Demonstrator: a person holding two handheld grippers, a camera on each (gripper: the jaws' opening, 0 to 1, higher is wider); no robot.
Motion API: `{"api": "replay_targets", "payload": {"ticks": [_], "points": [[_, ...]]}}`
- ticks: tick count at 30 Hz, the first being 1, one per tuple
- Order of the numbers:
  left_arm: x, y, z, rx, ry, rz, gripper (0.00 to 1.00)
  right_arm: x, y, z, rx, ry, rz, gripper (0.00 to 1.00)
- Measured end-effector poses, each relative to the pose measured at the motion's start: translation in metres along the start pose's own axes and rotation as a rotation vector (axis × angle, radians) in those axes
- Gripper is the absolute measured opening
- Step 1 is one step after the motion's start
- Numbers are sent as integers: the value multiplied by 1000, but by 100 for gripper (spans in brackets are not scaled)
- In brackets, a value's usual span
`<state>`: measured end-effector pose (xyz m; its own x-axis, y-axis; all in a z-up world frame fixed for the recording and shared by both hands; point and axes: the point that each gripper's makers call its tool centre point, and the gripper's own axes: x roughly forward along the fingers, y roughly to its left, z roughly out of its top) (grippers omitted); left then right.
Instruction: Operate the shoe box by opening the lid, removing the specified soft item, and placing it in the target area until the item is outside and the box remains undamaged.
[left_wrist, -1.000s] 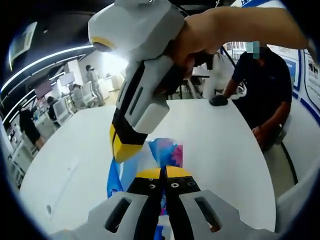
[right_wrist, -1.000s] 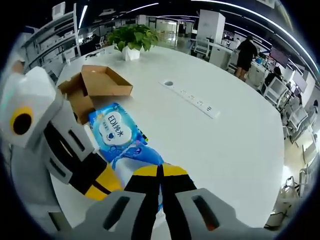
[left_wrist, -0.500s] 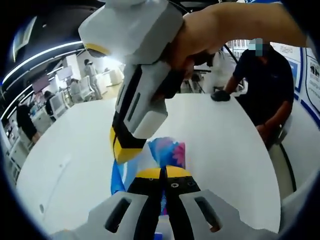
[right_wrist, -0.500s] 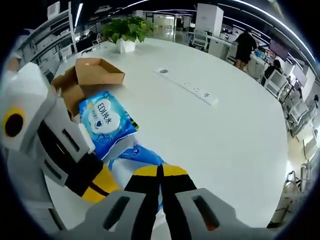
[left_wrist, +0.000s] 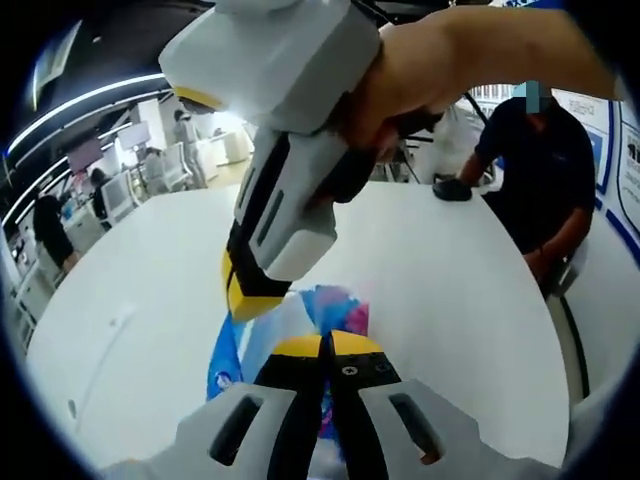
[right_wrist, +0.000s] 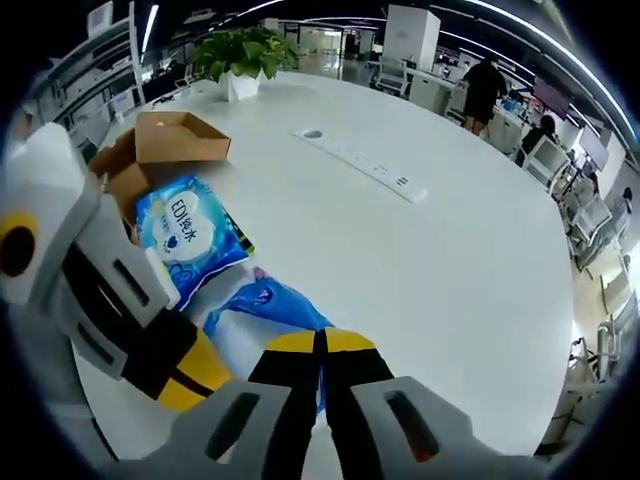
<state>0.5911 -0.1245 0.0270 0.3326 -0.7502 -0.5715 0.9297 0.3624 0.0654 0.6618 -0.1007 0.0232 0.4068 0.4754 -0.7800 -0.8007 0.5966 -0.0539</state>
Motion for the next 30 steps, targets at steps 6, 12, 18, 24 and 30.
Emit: {"api": "replay_targets", "payload": {"ticks": [6,12,18,24,30], "points": [[1,4,0,-1,-4,10,0,1,-1,0,-4,4,-19,0],[2,8,2,-18,-10,23,0,4,-1,2,-30,10,-32,0],[0,6,7,5,-19,29,0,2,0,-2,-59,27,-50,3],[-7,9,12,28,-24,32,3,-6,1,0,-58,20,-61,5],[-22,10,4,33,27,36,4,-16,5,3,-49,10,-67,5]]}}
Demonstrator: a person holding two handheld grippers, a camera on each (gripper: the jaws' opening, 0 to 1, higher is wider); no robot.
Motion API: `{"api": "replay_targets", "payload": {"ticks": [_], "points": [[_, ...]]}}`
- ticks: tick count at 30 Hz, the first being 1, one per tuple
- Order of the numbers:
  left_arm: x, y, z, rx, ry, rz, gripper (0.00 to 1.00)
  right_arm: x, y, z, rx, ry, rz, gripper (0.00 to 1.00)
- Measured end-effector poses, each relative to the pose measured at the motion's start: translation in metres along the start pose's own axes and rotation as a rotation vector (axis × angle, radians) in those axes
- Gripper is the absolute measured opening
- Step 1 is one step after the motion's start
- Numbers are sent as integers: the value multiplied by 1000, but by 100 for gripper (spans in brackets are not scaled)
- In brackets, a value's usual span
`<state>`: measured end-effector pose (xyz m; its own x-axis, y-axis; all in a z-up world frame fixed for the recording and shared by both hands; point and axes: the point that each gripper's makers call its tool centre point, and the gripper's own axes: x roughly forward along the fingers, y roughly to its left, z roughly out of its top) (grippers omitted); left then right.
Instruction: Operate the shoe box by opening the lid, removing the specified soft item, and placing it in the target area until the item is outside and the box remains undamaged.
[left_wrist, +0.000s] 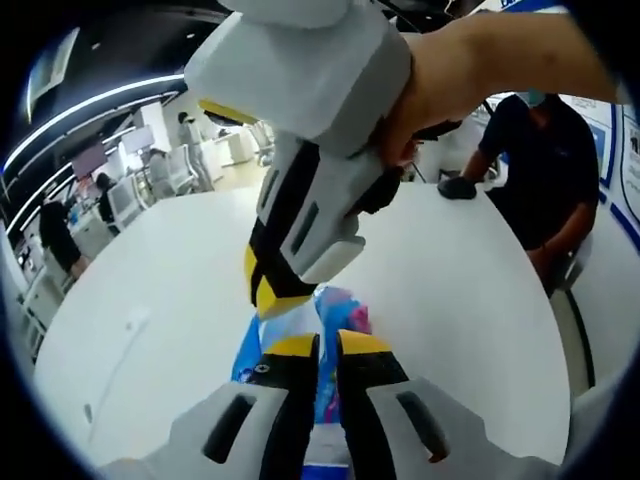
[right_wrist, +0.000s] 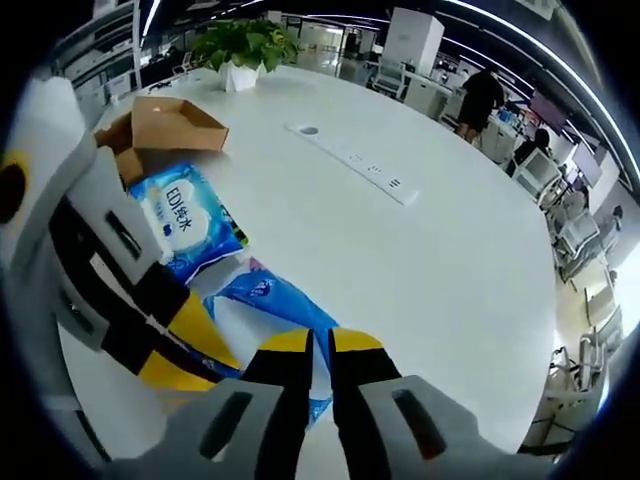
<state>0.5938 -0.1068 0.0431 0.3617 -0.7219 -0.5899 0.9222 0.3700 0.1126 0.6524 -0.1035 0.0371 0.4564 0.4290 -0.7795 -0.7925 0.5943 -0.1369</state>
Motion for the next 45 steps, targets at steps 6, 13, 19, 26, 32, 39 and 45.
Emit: {"api": "replay_targets", "payload": {"ticks": [6,13,19,26,32,39,45], "points": [[-23,7,3,-21,0,7,6,-14,6,7,23,-30,-12,7],[-52,18,0,-73,0,23,8,-29,15,13,40,-47,-23,10],[-80,25,-4,-105,0,46,12,-43,27,16,50,-59,-29,15],[-117,25,-10,-144,-1,44,20,-60,42,20,64,-77,-48,22],[-157,24,-23,-197,-14,52,27,-77,62,26,87,-99,-69,28],[-203,20,-45,-225,-4,70,35,-96,91,31,116,-120,-82,35],[-246,15,-62,-248,-17,99,43,-109,117,36,129,-137,-94,42]]}}
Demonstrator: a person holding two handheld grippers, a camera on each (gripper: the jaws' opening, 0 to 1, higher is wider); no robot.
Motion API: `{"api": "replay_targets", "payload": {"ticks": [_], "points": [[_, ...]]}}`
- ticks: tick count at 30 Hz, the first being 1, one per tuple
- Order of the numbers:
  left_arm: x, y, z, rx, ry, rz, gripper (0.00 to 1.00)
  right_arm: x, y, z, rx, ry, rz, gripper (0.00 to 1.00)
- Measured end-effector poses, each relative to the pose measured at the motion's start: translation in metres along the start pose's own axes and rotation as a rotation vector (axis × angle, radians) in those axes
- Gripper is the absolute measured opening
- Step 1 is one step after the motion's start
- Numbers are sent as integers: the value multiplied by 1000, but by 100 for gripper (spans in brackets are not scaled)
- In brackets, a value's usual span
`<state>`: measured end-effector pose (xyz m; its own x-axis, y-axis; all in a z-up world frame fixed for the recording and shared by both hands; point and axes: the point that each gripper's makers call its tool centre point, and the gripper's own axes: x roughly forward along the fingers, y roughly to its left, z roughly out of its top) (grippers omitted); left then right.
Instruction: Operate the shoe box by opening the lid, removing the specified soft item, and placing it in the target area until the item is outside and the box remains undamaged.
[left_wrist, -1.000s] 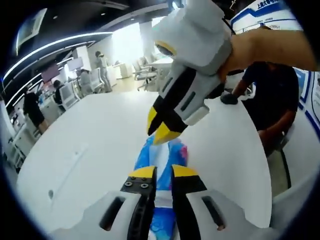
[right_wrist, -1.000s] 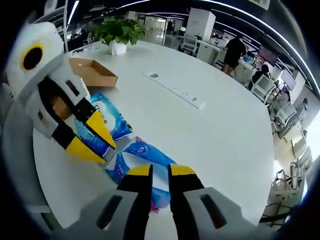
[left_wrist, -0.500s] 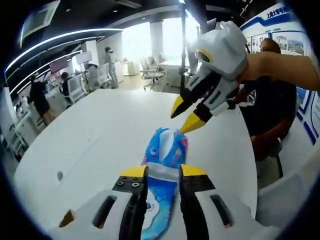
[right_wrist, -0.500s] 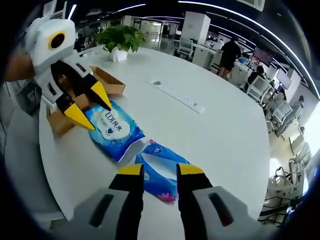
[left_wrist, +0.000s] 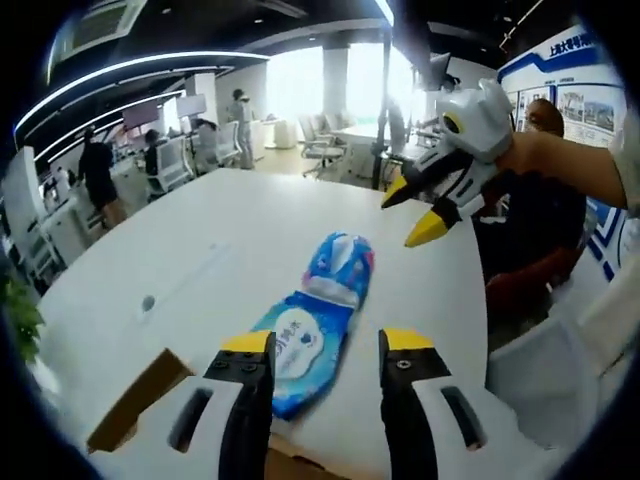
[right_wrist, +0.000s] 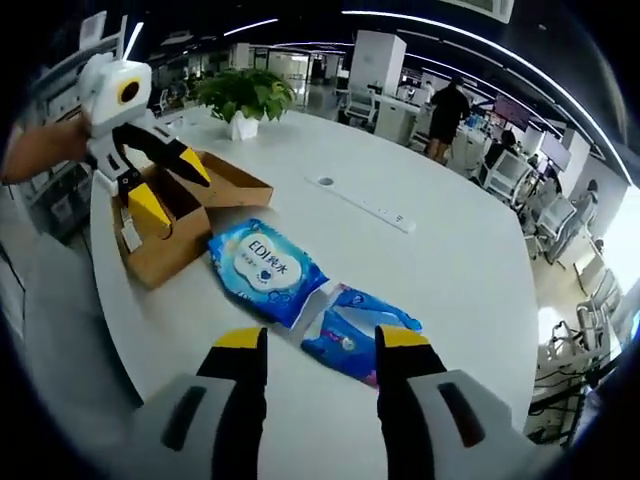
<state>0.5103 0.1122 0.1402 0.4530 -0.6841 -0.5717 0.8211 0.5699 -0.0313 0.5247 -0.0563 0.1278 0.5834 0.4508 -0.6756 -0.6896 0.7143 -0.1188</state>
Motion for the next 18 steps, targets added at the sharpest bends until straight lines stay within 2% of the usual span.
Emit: {"api": "replay_targets", "payload": {"ticks": [9,14,18], "points": [[-67,15,-29,-76,-14,51,56,-22,34,10,57,-38,-29,53],[-102,24,-47,-84,-12,84,62,-31,56,16,81,-56,-34,59],[-125,30,-57,-98,-34,111,62,-34,74,20,79,-64,-30,62]]}}
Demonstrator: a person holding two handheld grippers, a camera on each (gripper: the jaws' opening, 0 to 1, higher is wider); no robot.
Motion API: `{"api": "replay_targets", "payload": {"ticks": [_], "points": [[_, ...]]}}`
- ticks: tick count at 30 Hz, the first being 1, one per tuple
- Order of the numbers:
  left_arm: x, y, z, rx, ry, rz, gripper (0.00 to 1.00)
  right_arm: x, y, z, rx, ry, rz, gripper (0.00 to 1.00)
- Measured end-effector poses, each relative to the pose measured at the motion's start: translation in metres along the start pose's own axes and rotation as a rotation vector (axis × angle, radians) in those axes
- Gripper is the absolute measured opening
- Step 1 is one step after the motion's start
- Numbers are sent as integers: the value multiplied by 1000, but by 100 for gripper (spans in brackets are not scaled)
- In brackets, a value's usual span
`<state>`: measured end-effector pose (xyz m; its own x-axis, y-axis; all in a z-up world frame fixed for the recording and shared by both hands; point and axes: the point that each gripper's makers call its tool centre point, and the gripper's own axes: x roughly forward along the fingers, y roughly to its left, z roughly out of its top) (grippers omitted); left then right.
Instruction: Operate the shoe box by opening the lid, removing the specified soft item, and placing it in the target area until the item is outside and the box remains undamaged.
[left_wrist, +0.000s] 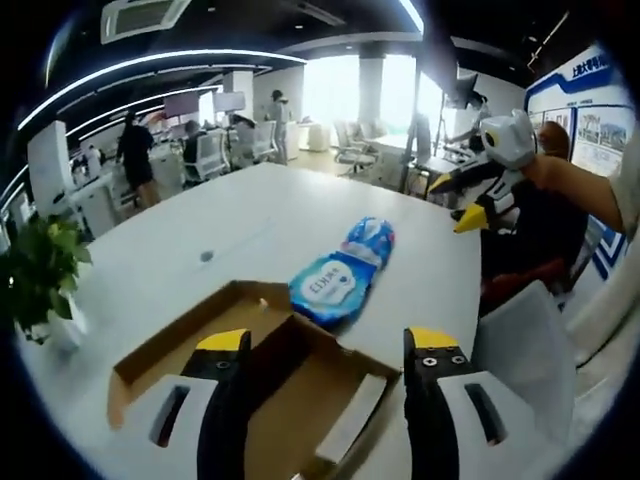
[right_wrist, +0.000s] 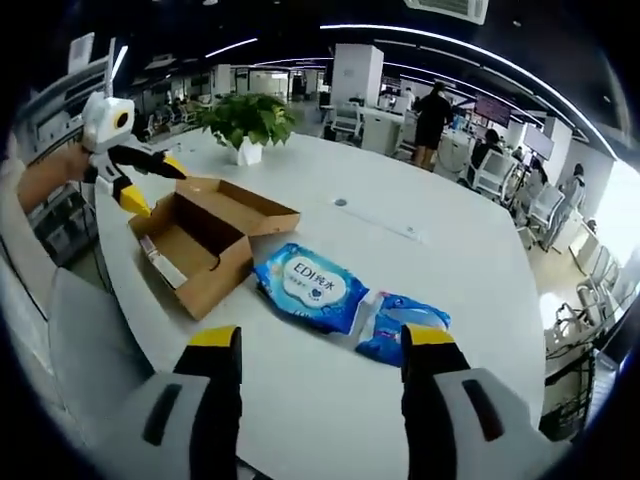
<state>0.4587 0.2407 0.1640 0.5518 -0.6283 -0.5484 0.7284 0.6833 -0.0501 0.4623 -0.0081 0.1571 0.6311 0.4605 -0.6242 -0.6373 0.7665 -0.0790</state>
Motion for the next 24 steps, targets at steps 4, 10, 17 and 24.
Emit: {"api": "replay_targets", "payload": {"ticks": [4,10,17,24], "points": [[-23,11,-13,8,1,19,62,-1,13,0,0,5,-7,63],[-51,21,-24,1,-3,49,62,-1,21,6,0,-14,-12,64],[-69,23,-28,-45,-12,112,64,-3,30,11,-44,-32,38,63],[-89,19,-34,-99,-21,195,65,-7,38,22,-104,-53,125,63]]}}
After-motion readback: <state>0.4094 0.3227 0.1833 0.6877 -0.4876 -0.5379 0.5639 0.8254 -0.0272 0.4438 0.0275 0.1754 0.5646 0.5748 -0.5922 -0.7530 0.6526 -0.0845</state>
